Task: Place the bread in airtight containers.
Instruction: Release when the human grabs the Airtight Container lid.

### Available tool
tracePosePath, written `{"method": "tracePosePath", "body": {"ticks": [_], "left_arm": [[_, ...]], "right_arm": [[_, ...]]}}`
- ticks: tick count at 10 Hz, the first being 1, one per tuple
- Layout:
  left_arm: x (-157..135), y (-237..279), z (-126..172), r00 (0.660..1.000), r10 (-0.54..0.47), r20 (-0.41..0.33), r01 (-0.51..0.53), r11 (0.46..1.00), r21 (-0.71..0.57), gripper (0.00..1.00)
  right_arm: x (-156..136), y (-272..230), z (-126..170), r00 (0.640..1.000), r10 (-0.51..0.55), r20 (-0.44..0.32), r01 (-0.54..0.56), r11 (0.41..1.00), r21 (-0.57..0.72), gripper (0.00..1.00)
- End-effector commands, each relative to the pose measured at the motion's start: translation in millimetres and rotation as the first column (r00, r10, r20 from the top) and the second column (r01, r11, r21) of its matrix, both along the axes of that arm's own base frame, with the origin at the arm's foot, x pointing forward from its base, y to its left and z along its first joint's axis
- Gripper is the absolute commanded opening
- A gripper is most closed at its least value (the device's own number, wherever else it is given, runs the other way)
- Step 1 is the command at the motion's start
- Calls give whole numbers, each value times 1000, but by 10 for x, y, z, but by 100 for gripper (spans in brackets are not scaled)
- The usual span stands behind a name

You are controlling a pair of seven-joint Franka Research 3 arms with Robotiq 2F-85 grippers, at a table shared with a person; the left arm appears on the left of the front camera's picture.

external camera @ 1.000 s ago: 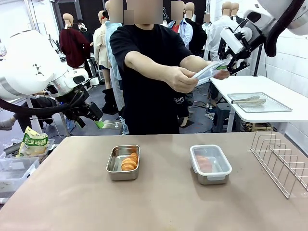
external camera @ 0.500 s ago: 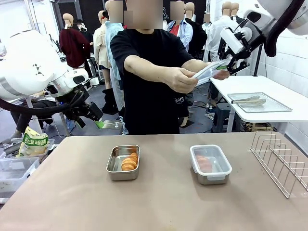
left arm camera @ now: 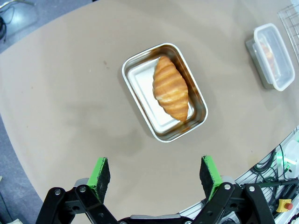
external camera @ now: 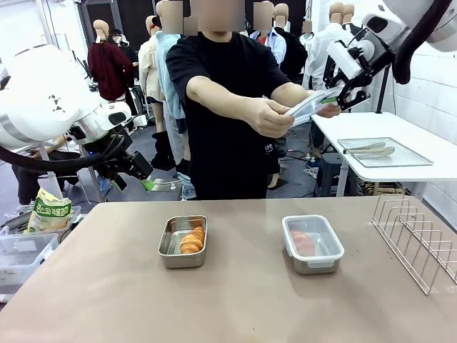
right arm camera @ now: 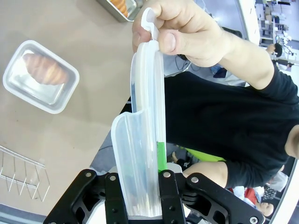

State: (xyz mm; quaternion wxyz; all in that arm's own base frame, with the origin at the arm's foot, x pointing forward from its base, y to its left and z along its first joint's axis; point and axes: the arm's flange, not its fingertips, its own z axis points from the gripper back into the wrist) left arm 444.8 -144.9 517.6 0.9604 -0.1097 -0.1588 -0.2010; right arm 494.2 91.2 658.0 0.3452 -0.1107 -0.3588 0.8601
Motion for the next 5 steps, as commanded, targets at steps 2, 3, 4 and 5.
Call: {"method": "tracePosePath", "body": {"ticks": [2,3,4,5], "left_arm": [[6,6,13,1000,2,3,-2,1000,0,100],[6,6,13,1000,2,3,-2,1000,0,100],[6,6,13,1000,2,3,-2,1000,0,100],[6,6,13,1000,2,3,-2,1000,0,100]], "right_arm": [[2,3,40,1000,4,11,-4,1000,2,0],[-9,3,54,1000,7,25,-7,1000,-1,16],[-21,3,53,1000,6,31,-5,1000,-5,34],[-27,1,50,999,0,33,0,1000,-7,51]]}}
